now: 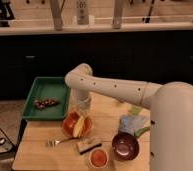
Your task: Place banana in red bowl
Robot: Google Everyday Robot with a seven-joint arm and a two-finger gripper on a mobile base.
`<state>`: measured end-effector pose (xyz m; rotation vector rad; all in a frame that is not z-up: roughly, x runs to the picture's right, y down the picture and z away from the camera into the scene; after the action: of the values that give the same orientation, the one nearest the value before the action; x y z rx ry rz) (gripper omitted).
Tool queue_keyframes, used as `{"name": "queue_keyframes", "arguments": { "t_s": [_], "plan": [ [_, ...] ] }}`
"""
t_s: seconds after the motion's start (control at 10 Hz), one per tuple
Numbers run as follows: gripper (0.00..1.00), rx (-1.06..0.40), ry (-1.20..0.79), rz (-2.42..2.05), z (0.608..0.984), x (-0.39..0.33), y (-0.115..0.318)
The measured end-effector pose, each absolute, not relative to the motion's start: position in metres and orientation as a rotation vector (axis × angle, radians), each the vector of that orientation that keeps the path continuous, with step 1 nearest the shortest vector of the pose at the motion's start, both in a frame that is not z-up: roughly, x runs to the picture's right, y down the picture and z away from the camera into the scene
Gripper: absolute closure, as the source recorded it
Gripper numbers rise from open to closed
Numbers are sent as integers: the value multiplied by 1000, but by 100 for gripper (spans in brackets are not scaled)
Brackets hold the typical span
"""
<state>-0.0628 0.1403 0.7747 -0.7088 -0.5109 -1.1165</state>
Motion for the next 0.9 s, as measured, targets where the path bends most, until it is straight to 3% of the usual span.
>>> {"name": "queue_keyframes", "arguments": {
  "t_s": [0.9],
  "plan": [
    [95, -676, -523, -1136, 768, -63, 143]
  ]
}}
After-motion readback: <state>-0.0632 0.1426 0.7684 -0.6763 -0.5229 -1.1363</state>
